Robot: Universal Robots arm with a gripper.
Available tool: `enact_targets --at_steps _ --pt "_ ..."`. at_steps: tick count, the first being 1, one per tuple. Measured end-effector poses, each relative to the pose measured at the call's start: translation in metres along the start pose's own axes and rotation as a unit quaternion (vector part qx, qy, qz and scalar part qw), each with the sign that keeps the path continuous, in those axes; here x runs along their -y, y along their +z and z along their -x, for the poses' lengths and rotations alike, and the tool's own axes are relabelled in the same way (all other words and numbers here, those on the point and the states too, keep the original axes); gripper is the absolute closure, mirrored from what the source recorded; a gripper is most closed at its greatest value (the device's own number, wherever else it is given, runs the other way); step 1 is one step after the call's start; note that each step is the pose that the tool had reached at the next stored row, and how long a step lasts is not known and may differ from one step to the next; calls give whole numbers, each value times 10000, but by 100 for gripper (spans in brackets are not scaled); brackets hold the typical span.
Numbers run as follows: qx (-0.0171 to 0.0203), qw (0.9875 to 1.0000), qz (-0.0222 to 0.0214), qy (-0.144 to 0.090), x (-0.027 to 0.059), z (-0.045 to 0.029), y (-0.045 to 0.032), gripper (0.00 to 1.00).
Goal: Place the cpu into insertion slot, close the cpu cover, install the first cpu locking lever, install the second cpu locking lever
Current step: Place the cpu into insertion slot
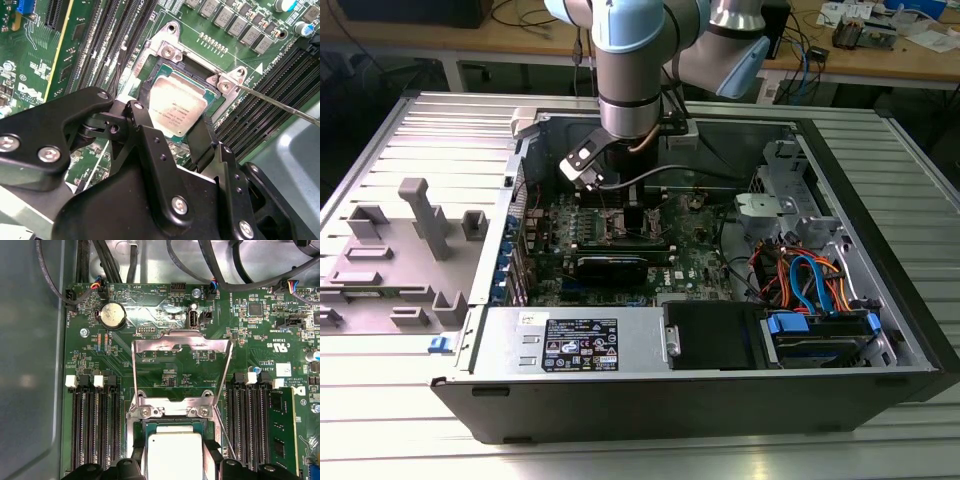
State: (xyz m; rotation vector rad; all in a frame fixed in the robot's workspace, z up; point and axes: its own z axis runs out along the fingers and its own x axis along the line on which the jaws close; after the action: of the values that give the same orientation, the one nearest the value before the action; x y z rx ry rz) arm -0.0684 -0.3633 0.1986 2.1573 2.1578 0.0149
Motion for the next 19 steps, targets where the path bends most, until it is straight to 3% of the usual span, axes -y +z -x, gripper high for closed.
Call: enact_targets --at_steps 3,15,17,19 --pt "19 10000 0 5 0 -1 10 46" --pt "22 10000 1 5 0 -1 10 46" --pt "17 10000 3 5 0 -3 13 38" --pt "20 10000 1 5 0 -2 11 38"
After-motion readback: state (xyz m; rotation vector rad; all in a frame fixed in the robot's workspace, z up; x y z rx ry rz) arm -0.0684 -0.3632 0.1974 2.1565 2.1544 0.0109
